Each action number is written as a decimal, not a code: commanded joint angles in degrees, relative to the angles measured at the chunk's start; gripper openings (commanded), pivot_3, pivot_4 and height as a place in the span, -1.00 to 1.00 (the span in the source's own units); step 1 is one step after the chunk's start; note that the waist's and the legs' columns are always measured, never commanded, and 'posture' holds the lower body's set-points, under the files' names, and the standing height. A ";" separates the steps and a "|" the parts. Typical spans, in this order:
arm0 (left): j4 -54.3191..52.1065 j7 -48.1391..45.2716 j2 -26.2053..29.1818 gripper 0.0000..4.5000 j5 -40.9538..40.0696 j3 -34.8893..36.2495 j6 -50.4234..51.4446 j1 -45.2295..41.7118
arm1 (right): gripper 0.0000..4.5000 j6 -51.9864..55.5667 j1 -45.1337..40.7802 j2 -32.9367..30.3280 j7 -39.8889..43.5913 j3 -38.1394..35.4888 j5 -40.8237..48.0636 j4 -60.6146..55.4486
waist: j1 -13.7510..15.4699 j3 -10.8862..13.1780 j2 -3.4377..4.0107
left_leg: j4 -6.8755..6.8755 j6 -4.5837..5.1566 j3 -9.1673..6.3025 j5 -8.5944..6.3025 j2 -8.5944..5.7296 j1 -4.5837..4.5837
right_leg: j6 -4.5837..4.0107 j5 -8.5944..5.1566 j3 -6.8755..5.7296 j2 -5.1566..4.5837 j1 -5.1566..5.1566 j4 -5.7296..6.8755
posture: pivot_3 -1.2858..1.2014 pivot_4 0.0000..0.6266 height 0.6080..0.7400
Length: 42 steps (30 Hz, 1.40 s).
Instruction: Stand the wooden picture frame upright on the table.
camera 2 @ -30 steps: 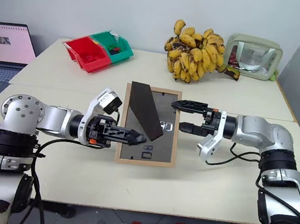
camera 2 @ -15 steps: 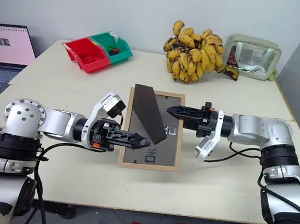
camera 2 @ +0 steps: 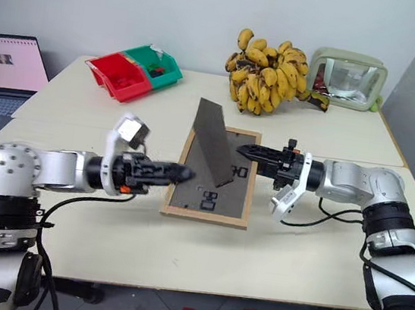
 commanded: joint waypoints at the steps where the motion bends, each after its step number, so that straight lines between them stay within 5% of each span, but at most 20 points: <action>1: -8.16 9.39 0.78 1.00 -7.86 5.80 -5.64 3.72 | -0.43 2.16 1.66 -0.02 2.35 0.35 6.81 3.02 | 0.12 0.00 -0.07 | 0.00 0.00 -0.01 0.00 -0.04 -0.02 | 0.02 -0.01 -0.04 -0.15 0.01 0.01 | 0.03 -0.52 1.00; 4: -17.04 14.32 3.18 1.00 -0.48 9.35 -11.04 9.37 | -0.43 6.23 2.12 4.36 13.71 1.06 21.47 10.03 | -0.22 0.01 -0.11 | 0.01 0.03 0.07 -0.01 -0.04 0.04 | 0.02 -0.01 -0.03 -0.19 0.06 0.03 | 0.03 -0.52 1.00; 8: -32.34 14.32 8.25 1.00 16.30 7.01 -19.59 18.35 | -0.43 27.88 5.89 14.51 45.43 -2.28 52.92 8.90 | -1.43 -0.02 -0.19 | -0.03 0.18 0.05 -0.09 0.04 0.18 | 0.01 0.00 -0.04 -0.14 0.20 0.03 | 0.03 -0.52 1.00; 14: -42.16 11.67 7.76 1.00 28.30 1.82 -28.28 26.95 | -0.43 57.98 1.89 24.85 64.31 -8.65 69.75 9.47 | -0.60 0.04 -0.08 | -0.03 0.21 -0.22 -0.11 -0.05 0.15 | 0.01 0.00 -0.25 -0.15 0.32 -0.05 | 0.03 -0.52 1.00; 19: -43.69 9.48 6.47 1.00 36.42 -2.38 -34.72 29.26 | -0.43 78.99 -3.69 29.56 72.13 -13.17 74.51 18.28 | 0.25 0.05 -0.07 | -0.05 0.22 -0.23 -0.12 -0.03 0.15 | -0.01 -0.01 -0.30 0.00 0.27 -0.03 | 0.03 -0.52 1.00; 26: -42.24 6.74 4.11 1.00 43.46 -4.94 -40.09 33.40 | -0.43 81.33 -2.09 33.23 79.28 -11.85 70.32 22.98 | 0.37 0.06 -0.06 | -0.11 0.23 -0.16 -0.13 -0.04 0.01 | -0.03 -0.03 -0.26 0.11 0.13 -0.11 | 0.03 -0.52 1.00; 33: -42.01 4.87 3.38 1.00 44.89 -5.84 -39.96 33.43 | -0.43 79.89 0.29 34.48 77.93 -12.06 67.90 23.29 | 0.25 0.05 -0.06 | -0.11 0.24 -0.16 -0.13 -0.03 0.07 | -0.02 -0.03 -0.25 0.19 0.14 -0.04 | 0.03 -0.52 1.00; 34: -41.90 4.74 3.20 1.00 45.12 -5.94 -39.97 33.35 | -0.12 79.95 0.38 34.57 77.56 -12.25 67.76 23.27 | 0.25 0.05 -0.06 | -0.11 0.24 -0.16 -0.13 -0.03 0.07 | -0.02 -0.03 -0.25 0.19 0.14 -0.03 | 0.03 -0.52 1.00; 42: -39.46 0.73 4.09 1.00 46.53 -4.84 -40.37 33.89 | 0.70 79.79 5.73 30.42 78.19 -12.28 65.35 18.75 | 0.26 0.05 -0.06 | -0.11 0.23 -0.19 -0.13 -0.02 0.07 | -0.02 -0.03 -0.26 0.25 0.14 -0.02 | 0.03 -0.52 1.00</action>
